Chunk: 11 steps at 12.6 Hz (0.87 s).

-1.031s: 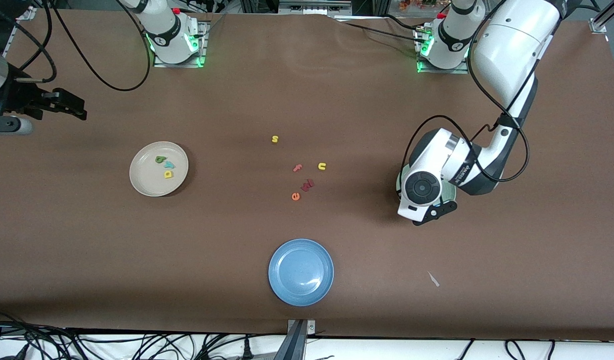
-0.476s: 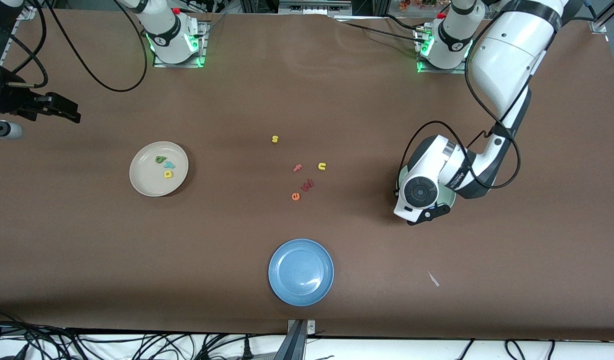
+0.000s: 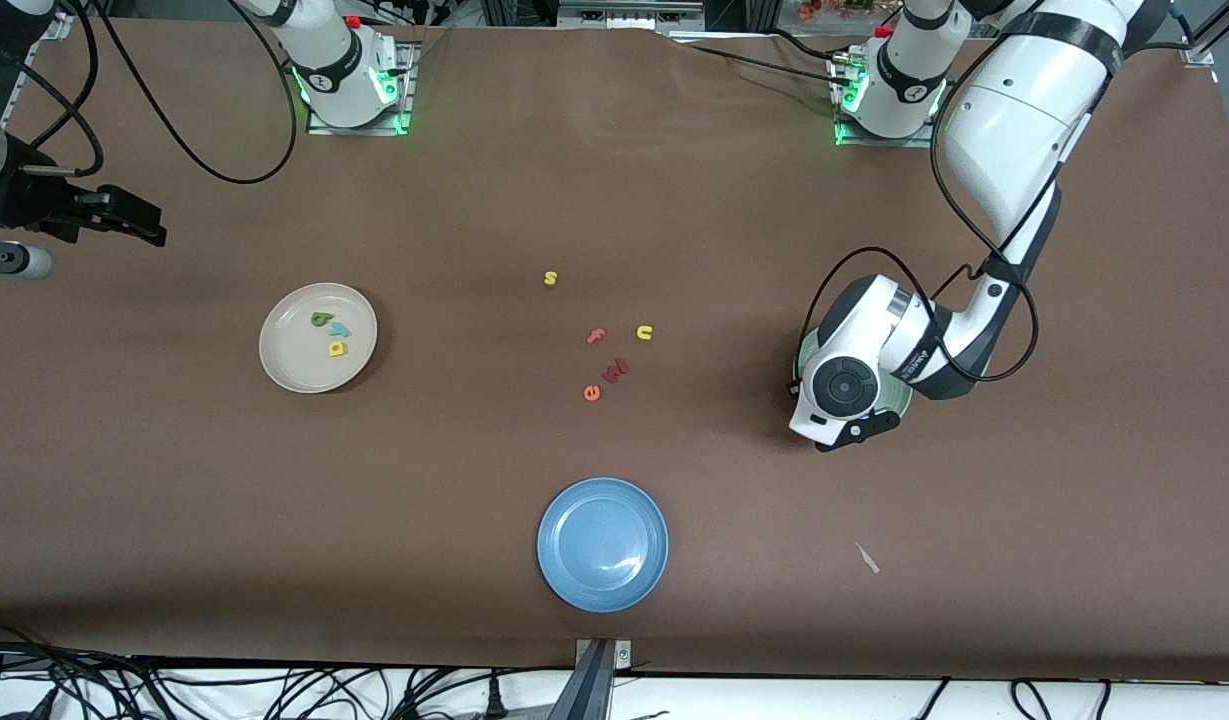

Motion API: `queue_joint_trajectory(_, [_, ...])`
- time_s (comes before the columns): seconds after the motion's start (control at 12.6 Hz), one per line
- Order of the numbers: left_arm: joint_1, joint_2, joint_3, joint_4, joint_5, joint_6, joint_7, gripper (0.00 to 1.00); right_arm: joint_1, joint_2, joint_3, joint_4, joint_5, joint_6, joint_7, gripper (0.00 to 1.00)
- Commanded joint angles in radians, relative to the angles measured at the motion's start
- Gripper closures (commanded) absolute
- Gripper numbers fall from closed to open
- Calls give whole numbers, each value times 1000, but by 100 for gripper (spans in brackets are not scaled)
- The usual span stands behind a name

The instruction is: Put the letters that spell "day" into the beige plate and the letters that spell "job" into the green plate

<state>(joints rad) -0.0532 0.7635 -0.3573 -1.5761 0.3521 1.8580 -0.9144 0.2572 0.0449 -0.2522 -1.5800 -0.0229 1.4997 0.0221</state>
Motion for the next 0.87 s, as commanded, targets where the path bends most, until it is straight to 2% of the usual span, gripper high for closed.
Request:
queue_joint_trajectory(0.0, [12, -15, -6, -7, -22, 0, 25, 1, -1, 13, -4, 32, -2, -25, -7, 0])
queue_joint_trajectory(0.16, [13, -41, -8, -5, -22, -20, 26, 0, -1, 13, -6, 32, -3, -27, -11, 0])
queue_joint_trajectory(0.4, [13, -134, -8, 4, -22, -72, 43, 0, -7, 12, -7, 34, -5, -30, -13, 0])
queue_joint_trajectory(0.79, [75, -295, -8, 16, -103, -103, 383, 0, -19, -19, -2, -20, -3, -15, -11, 0])
